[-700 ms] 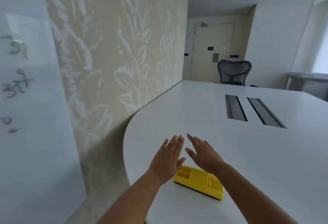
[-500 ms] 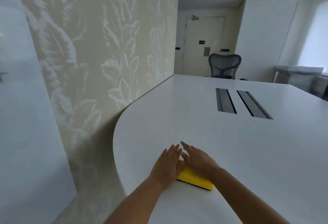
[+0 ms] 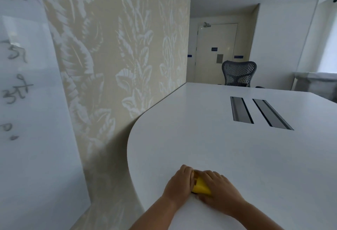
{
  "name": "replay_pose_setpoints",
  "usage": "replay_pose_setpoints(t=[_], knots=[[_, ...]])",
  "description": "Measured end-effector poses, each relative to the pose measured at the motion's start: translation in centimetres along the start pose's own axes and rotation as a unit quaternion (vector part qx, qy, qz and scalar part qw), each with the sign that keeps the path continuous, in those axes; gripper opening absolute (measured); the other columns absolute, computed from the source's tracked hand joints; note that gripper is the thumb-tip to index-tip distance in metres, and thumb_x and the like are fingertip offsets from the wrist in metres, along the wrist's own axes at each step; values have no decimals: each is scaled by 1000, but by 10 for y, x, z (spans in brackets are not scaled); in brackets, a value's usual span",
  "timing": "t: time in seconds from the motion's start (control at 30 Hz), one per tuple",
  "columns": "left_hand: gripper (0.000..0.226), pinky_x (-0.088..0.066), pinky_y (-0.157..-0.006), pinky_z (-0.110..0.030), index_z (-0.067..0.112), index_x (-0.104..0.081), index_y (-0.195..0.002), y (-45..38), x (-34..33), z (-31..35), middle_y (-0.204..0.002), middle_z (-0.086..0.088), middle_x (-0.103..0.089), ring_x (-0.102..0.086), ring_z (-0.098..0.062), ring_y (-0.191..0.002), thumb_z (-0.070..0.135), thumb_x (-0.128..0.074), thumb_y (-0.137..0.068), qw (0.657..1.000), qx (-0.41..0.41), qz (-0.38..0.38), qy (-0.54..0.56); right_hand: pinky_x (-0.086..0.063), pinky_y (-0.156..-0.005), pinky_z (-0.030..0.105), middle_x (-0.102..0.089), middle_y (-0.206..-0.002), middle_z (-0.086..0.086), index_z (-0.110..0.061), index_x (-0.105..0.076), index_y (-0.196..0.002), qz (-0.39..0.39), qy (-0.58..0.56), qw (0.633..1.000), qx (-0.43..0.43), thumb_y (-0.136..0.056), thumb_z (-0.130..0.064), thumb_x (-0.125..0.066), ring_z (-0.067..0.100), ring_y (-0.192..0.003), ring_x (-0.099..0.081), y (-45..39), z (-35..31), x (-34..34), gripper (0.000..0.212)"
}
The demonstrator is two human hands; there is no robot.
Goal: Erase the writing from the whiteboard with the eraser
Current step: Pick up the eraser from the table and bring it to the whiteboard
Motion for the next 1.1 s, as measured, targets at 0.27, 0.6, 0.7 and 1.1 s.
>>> replay_pose_setpoints(t=[0.27, 0.6, 0.7, 1.1], knots=[[37, -45, -77, -29, 8, -51, -109, 7, 26, -25, -112, -6, -49, -49, -17, -97, 33, -25, -102, 992, -44, 66, -96, -37, -92, 28, -41, -132, -11, -37, -38, -130, 40, 70, 994, 68, -79, -56, -48, 13, -111, -47, -21, -35, 5, 55], [54, -46, -80, -33, 3, -51, -114, 40, 131, -84, -113, -11, -50, -50, -23, -97, 43, -20, -95, 978, -61, 104, -168, -54, -58, 25, -66, -96, -8, -29, -61, -102, 167, 68, 971, 158, -52, -50, -81, 11, -72, -64, -81, -130, 24, 58], [48, -45, -84, -32, 4, -47, -122, 57, 165, -101, -122, -11, -46, -49, -22, -101, 42, -34, -96, 976, -30, 118, -181, -55, -59, 29, -66, -97, -6, -27, -62, -105, 185, 50, 963, 191, -52, -46, -83, 15, -75, -65, -100, -161, 27, 60], [65, -52, -79, -25, 3, -58, -117, 177, 319, -138, -108, -9, -62, -62, -18, -96, 56, -60, -79, 885, -7, 234, -402, -54, -65, 41, -67, -105, 6, -21, -60, -115, 301, -27, 898, 319, -58, -34, -85, 28, -81, -65, -151, -338, 55, 64]])
Point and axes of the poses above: each hand's wrist, its own y-axis away from the middle knuckle, its own x-axis out of the back of the hand, z = x × y, the point moved 1 cm from there along -y, towards the middle knuckle
